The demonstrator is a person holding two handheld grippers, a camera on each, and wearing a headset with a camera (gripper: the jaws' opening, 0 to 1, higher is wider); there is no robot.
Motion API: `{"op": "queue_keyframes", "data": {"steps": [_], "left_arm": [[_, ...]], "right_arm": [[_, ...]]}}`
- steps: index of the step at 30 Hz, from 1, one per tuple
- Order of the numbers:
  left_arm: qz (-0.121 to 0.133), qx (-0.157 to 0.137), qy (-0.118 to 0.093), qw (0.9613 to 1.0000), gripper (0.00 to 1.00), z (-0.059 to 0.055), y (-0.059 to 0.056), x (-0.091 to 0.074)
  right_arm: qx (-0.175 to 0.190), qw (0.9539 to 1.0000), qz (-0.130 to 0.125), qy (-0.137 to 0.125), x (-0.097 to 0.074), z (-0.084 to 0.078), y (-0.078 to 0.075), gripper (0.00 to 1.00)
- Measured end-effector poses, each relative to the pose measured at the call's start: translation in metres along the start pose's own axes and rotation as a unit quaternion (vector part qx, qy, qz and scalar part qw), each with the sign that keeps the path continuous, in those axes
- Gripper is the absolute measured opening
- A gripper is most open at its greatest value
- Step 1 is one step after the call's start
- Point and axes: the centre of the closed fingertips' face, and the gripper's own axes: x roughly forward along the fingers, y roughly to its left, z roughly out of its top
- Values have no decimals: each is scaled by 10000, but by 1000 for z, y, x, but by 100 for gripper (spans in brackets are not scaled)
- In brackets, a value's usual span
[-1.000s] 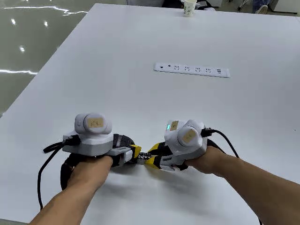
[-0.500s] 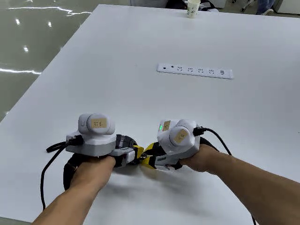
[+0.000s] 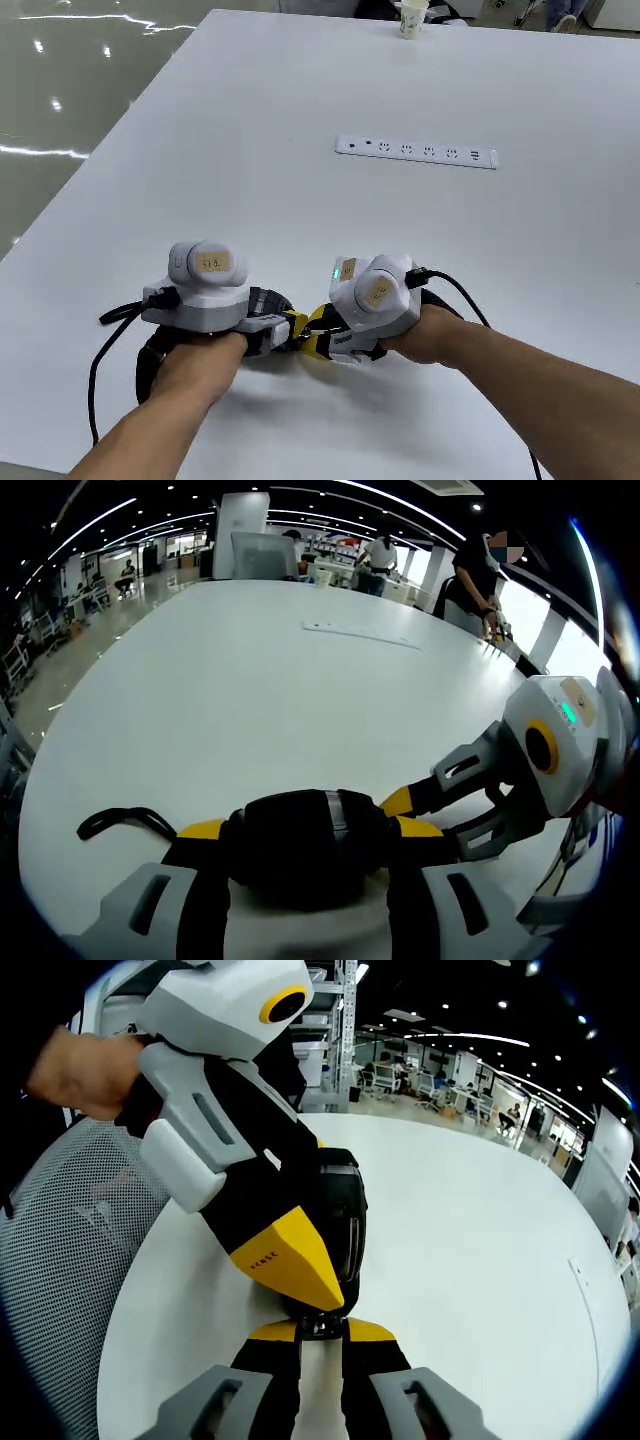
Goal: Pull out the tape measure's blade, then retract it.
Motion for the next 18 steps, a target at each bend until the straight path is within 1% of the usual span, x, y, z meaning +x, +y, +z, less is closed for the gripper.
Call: {"op": "queue_keyframes", "data": {"steps": [10, 18], "left_arm": [[11, 1, 30, 10000, 60, 0, -1, 0], [-5, -15, 41, 10000, 61, 0, -1, 1]], "right_arm": [[10, 10000, -13, 53, 0, -1, -1, 12], [111, 9999, -74, 61, 0, -2, -2, 13]]}}
